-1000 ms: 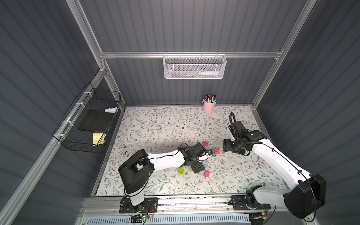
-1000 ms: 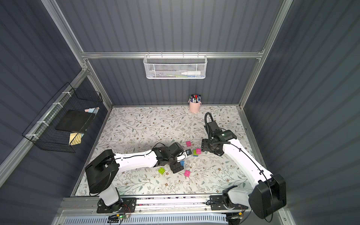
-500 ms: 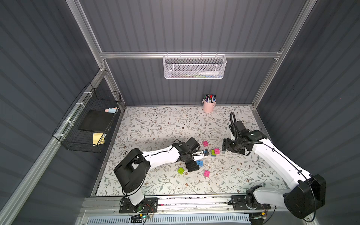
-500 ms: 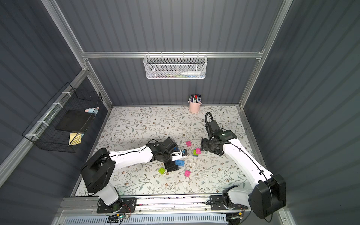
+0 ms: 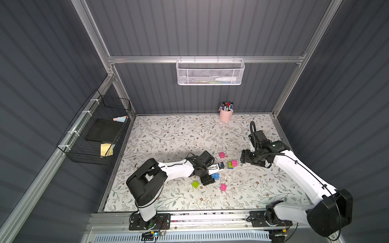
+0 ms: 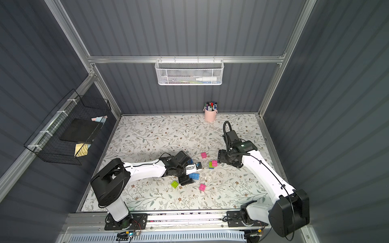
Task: Assemble the number 4 with lego
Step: Pick up the lego brick from the center of the board.
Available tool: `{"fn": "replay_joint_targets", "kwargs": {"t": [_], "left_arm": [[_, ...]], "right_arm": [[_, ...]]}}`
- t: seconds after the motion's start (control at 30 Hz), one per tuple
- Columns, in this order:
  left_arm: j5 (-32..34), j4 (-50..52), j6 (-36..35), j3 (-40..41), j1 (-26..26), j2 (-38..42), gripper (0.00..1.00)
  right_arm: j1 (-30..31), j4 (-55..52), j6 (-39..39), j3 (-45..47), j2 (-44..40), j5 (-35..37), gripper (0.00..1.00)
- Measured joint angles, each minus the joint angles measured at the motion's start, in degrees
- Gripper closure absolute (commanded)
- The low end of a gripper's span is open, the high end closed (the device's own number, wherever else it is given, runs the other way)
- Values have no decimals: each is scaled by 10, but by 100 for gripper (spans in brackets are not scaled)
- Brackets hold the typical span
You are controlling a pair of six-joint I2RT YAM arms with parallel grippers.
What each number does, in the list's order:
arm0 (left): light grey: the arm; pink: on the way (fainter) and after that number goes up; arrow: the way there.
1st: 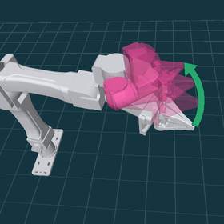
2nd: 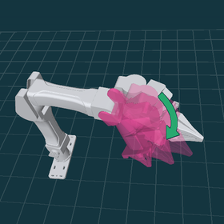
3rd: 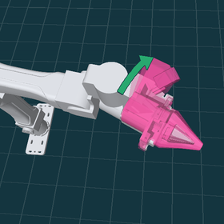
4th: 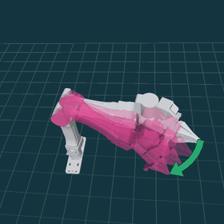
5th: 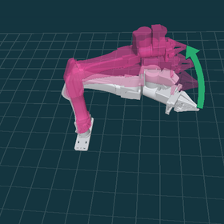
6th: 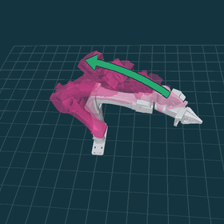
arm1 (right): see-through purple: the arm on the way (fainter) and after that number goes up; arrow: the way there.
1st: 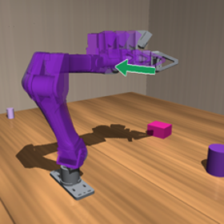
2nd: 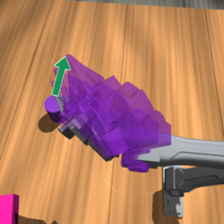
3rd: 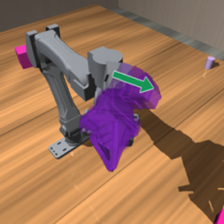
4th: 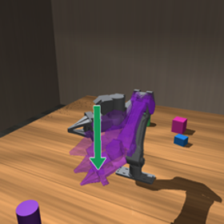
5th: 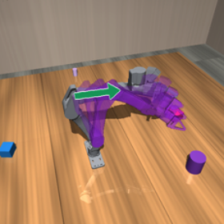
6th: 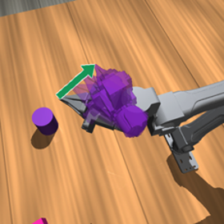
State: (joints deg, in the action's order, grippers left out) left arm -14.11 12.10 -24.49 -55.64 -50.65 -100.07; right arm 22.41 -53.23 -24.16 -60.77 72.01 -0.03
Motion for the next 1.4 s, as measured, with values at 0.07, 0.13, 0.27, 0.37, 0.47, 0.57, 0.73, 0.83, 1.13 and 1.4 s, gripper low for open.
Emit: {"fn": "replay_joint_targets", "kwargs": {"t": [0.07,0.13,0.27,0.37,0.47,0.57,0.73,0.83,1.13,1.4], "left_arm": [[-2,-9,0,0,1,-1,32],[-2,-15,0,0,2,-4,35],[-6,-17,0,0,2,-16,40],[-6,-18,0,0,2,-18,42],[-6,-18,1,1,3,-18,45],[-6,-21,2,2,5,-18,48],[-8,-30,3,7,5,-18,54],[-8,-32,5,7,6,-18,55],[-8,-31,12,8,6,-17,67],[-8,-30,14,8,6,-17,77]], "right_arm": [[-2,0,1,0,0,0,24],[-4,0,2,0,0,-2,24],[-6,0,2,0,0,-2,24],[-6,1,2,0,0,-3,23],[-7,1,2,0,0,-5,24],[-8,2,2,2,0,-5,24],[-8,5,2,14,-3,-7,23],[-9,5,2,17,-4,-9,24],[-12,11,2,25,-12,-13,23],[-12,17,2,34,-12,-16,23]]}}
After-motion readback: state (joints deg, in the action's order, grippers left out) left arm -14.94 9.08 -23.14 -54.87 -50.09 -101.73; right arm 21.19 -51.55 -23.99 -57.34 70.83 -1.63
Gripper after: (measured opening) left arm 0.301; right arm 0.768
